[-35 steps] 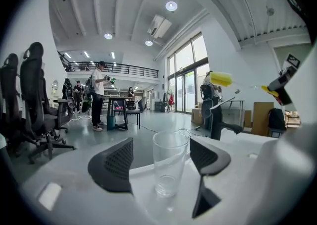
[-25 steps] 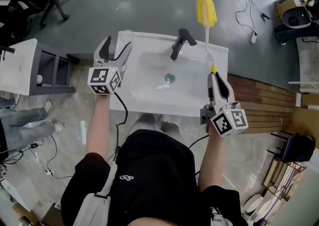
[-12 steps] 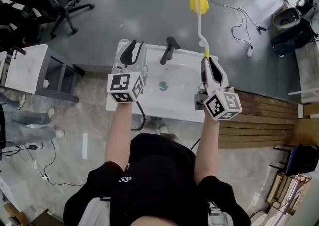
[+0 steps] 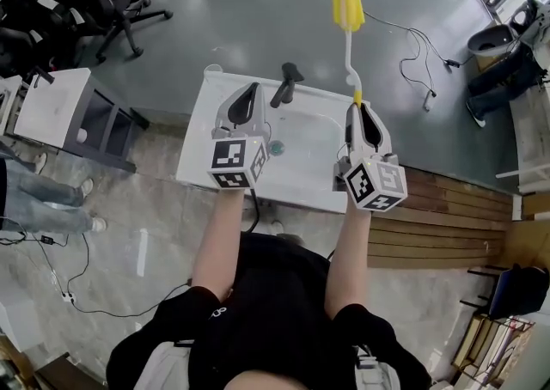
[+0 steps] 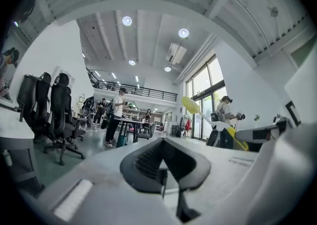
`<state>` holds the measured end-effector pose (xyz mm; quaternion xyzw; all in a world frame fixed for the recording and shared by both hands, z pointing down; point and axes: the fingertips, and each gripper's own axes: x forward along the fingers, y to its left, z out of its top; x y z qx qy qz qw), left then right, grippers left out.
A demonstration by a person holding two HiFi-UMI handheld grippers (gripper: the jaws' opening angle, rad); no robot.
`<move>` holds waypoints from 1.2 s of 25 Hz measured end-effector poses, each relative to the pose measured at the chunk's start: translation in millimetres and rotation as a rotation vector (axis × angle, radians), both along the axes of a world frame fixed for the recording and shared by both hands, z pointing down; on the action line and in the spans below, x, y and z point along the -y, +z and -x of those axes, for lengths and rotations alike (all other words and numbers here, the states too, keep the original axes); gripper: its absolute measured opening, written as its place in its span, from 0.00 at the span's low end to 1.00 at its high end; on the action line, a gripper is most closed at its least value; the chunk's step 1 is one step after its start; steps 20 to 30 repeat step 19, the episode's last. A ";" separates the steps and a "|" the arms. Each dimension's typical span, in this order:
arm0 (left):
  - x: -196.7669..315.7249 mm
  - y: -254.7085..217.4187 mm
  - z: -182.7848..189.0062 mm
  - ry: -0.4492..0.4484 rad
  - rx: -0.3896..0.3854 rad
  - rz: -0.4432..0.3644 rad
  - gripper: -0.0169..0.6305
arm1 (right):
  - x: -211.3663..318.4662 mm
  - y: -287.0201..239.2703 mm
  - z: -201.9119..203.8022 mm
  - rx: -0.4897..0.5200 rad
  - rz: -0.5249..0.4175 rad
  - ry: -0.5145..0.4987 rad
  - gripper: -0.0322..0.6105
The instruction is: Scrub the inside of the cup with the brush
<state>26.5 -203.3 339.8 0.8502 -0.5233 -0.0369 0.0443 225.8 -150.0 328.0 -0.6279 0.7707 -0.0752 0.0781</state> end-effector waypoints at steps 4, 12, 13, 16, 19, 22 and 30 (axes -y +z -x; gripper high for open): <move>-5.1 10.6 -1.5 -0.009 0.026 0.024 0.03 | -1.9 1.5 -0.6 -0.023 0.003 -0.002 0.13; -4.5 3.4 -4.9 -0.002 0.058 0.022 0.03 | 3.3 -5.2 1.8 -0.002 -0.038 -0.015 0.13; -4.0 1.3 -3.2 -0.008 0.063 0.017 0.03 | 4.4 -6.1 2.7 -0.002 -0.042 -0.018 0.13; -1.9 0.0 -1.4 -0.025 0.067 0.015 0.03 | 6.5 -5.2 1.7 0.000 -0.041 -0.024 0.13; -0.9 0.6 -4.7 -0.031 0.065 0.018 0.03 | 7.2 -2.8 -1.8 -0.001 -0.034 -0.028 0.13; -0.9 0.6 -4.7 -0.031 0.065 0.018 0.03 | 7.2 -2.8 -1.8 -0.001 -0.034 -0.028 0.13; -0.9 0.6 -4.7 -0.031 0.065 0.018 0.03 | 7.2 -2.8 -1.8 -0.001 -0.034 -0.028 0.13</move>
